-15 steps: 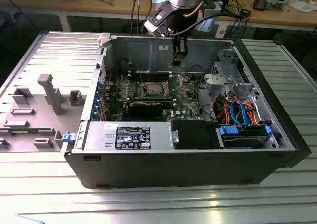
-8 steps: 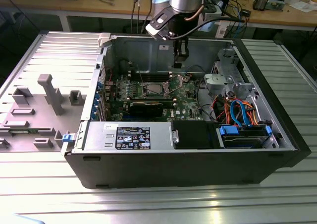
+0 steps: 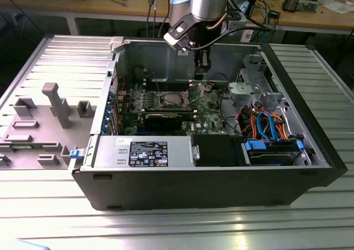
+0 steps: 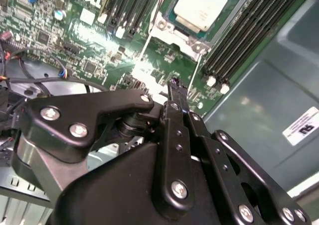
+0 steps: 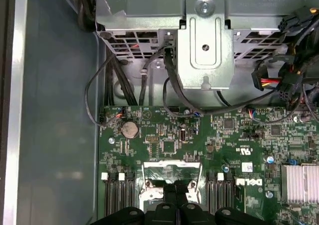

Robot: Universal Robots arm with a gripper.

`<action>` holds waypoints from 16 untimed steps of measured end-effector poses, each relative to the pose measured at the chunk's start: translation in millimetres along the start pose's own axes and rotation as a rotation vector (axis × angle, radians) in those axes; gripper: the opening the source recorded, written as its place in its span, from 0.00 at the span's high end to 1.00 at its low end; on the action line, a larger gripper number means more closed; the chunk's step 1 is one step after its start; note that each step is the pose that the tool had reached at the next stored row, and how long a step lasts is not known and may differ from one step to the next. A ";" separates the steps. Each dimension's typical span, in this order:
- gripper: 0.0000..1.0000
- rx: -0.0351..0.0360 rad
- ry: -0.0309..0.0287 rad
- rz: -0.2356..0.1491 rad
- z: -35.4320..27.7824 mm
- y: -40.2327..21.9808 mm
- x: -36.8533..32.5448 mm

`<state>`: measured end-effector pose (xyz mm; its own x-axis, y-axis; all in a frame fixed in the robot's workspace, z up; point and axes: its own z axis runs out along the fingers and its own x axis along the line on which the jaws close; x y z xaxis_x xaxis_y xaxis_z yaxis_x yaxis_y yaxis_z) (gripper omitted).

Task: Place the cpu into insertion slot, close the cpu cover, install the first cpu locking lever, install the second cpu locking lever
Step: 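Close the cpu cover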

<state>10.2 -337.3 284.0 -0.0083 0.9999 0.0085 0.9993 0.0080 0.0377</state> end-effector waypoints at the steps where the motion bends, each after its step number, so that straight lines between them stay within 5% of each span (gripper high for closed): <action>1: 0.89 0.0012 0.0000 0.000 1.8 4.5 0.0; 8: 0.89 0.0131 -0.0003 0.000 12.3 29.8 0.2; 12: 0.89 0.0194 -0.0002 0.000 21.3 38.7 0.1; 16: 0.89 0.0229 -0.0001 -0.002 29.8 39.5 0.0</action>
<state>50.7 -336.7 255.8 -0.0101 0.9999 0.0083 0.9998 0.0100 0.0148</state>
